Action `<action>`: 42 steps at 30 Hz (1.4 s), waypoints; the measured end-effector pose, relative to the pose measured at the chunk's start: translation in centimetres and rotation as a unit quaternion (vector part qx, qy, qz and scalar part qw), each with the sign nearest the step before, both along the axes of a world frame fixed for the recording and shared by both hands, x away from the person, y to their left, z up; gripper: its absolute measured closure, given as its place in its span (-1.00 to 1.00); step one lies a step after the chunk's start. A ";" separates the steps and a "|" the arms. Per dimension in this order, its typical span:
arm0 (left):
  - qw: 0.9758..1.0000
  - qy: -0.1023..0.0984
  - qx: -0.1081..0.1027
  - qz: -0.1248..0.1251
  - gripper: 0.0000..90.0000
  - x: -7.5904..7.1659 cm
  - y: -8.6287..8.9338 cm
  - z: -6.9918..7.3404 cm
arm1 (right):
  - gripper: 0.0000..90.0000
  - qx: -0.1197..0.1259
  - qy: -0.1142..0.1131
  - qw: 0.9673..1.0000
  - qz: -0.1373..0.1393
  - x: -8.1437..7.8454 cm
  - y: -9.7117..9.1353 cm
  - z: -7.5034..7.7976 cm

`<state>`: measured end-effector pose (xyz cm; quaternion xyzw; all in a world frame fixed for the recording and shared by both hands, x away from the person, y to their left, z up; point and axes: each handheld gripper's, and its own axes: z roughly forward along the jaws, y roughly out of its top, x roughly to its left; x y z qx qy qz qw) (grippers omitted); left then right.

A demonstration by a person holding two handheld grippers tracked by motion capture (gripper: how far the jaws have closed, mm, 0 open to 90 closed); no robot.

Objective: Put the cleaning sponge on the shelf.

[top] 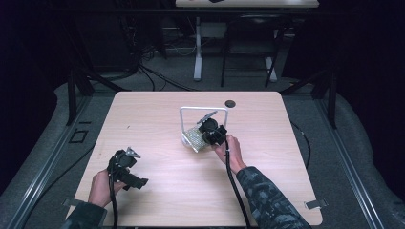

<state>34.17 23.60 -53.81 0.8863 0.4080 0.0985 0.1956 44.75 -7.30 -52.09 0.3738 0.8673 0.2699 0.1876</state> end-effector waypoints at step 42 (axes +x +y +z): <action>1.000 -0.001 0.001 -0.003 -0.99 -0.1 0.0 0.0 | 0.45 0.013 0.002 1.000 -0.003 0.3 -0.1 -0.2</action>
